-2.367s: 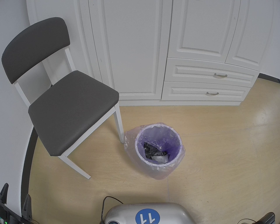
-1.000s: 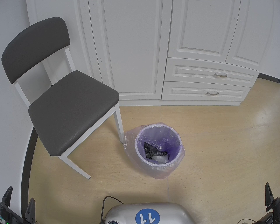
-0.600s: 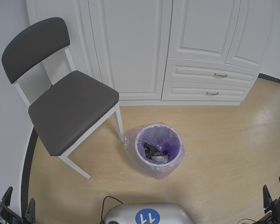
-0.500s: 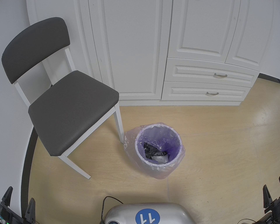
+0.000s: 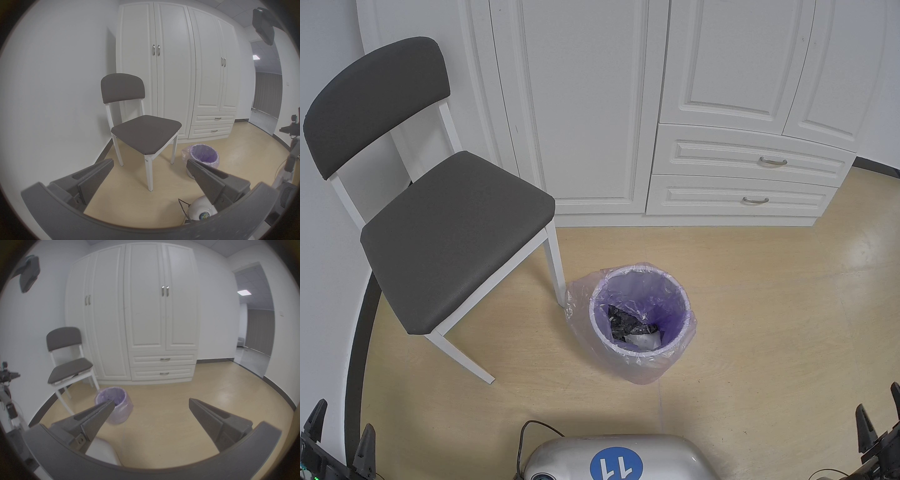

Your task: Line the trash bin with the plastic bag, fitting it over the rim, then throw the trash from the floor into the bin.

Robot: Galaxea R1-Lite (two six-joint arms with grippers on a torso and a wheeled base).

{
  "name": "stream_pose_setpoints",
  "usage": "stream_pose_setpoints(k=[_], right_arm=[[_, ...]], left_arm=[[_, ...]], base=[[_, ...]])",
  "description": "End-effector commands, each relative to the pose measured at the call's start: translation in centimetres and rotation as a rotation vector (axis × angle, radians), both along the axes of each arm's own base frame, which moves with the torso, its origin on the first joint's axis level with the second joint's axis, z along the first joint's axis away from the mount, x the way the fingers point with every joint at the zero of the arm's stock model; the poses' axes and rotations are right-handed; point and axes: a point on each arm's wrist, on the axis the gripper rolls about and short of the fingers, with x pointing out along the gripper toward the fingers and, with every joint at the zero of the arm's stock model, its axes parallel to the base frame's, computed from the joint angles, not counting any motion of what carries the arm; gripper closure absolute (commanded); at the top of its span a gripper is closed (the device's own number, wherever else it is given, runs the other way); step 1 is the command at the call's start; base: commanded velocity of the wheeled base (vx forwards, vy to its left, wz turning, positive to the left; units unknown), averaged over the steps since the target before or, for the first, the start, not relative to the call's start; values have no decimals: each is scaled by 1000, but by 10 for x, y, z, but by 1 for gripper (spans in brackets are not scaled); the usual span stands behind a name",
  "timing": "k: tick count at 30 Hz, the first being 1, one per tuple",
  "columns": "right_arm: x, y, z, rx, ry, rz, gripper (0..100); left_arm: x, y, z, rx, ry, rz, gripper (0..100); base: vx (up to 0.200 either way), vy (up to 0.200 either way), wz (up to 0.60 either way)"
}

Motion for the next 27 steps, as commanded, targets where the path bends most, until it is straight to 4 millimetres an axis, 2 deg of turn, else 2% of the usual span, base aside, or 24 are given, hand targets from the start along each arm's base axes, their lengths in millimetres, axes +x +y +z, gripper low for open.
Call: stream_pose_setpoints(k=[1,4,27], right_arm=[[0,1,-7,-21,45,36,0],[-1,1,-7,24,34,33,0],[0,0,-6,23,14,16,0]], left_arm=[[0,0,-4,0,-1,-1,0],[0,0,-4,-3,-2,2,0],[0,0,-4,-20,-2,14,0]], base=[[0,0,0],[0,0,0],[0,0,0]])
